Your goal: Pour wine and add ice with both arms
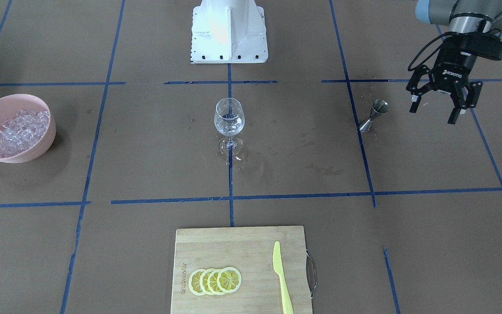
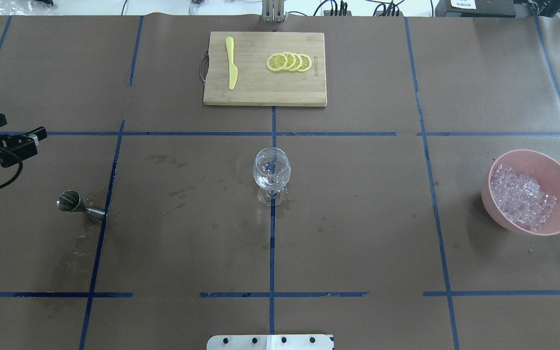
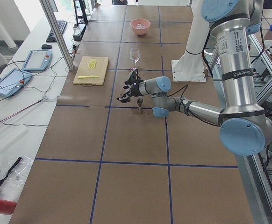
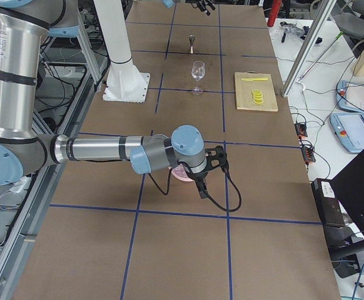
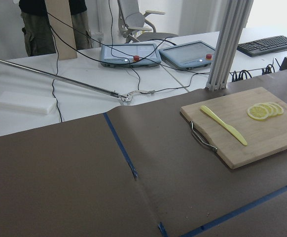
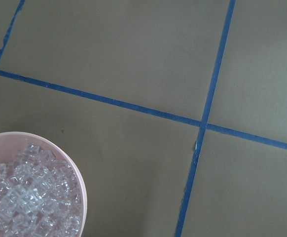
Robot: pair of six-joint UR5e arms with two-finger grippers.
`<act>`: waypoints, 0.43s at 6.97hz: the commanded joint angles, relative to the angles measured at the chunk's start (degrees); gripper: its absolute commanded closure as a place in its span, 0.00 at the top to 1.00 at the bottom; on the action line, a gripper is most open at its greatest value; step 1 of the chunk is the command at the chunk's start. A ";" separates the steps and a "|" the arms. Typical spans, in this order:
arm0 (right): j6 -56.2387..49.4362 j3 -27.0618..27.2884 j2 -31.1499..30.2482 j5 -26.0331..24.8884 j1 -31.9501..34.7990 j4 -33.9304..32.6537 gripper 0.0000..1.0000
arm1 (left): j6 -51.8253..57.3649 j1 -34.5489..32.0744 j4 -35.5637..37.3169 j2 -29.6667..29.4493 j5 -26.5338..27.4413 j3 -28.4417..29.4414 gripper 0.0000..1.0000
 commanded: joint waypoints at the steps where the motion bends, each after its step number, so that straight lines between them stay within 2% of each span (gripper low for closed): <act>1: 0.00 0.06 -0.12 0.00 0.00 0.00 1.00 | -5.13 14.52 0.29 1.10 20.52 0.04 1.00; 3: 0.00 0.06 -0.21 0.00 0.00 0.00 1.00 | -6.64 22.10 0.56 1.10 31.97 1.43 1.00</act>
